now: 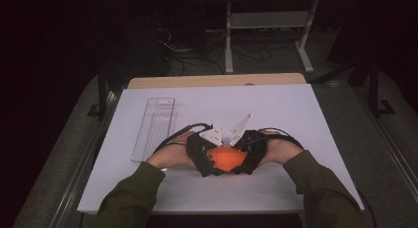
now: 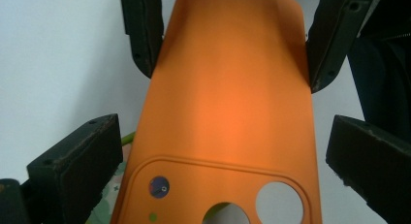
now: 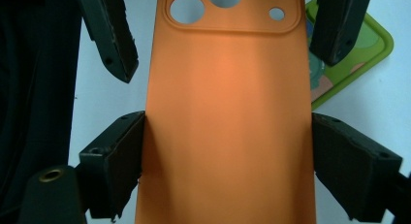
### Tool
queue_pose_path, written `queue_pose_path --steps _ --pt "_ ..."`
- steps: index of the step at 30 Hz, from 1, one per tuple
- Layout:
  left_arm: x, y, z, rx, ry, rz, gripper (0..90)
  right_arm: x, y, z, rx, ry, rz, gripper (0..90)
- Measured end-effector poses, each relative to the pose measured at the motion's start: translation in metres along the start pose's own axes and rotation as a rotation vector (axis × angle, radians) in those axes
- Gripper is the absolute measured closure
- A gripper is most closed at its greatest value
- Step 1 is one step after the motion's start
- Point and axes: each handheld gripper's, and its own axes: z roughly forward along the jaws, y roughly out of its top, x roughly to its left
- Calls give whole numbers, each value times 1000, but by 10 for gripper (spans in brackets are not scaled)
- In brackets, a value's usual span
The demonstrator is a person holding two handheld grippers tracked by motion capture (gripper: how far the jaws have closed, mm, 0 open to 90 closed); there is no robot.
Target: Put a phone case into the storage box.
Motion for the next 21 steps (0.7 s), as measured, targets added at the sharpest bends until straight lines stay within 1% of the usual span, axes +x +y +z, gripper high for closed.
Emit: queue_pose_path --steps 1,2,3,4,5,6,8,12,14,17,20,21 --pt "-1 0 2 -9 -4 -15 0 0 0 0 1 0 -4 156" --pt "-1 0 2 -3 -4 -8 0 0 0 0 1 1 -8 156" --pt "-1 -1 3 2 -8 -14 0 1 1 0 -2 5 -7 156" --pt "-1 -1 3 9 -9 -12 0 1 1 0 -5 5 -13 156" --pt "0 0 3 23 -1 9 0 1 1 0 -4 5 -21 156" --pt "-1 -1 3 22 -6 5 2 1 2 0 -10 6 -24 156" --pt "-1 -1 3 19 -6 11 74 2 3 0 -13 10 -25 156" --pt "-1 -1 3 16 -12 7 93 3 3 0 -15 13 -28 156" --pt "0 -1 3 25 -19 18 127 2 3 1 -15 13 -29 156" --pt "-1 -1 3 24 -26 12 132 2 3 1 -15 16 -30 156" --pt "-1 -1 4 26 -30 18 138 3 3 1 -14 18 -29 155" --pt "-2 -1 4 18 -31 12 140 3 3 1 -13 20 -31 155"
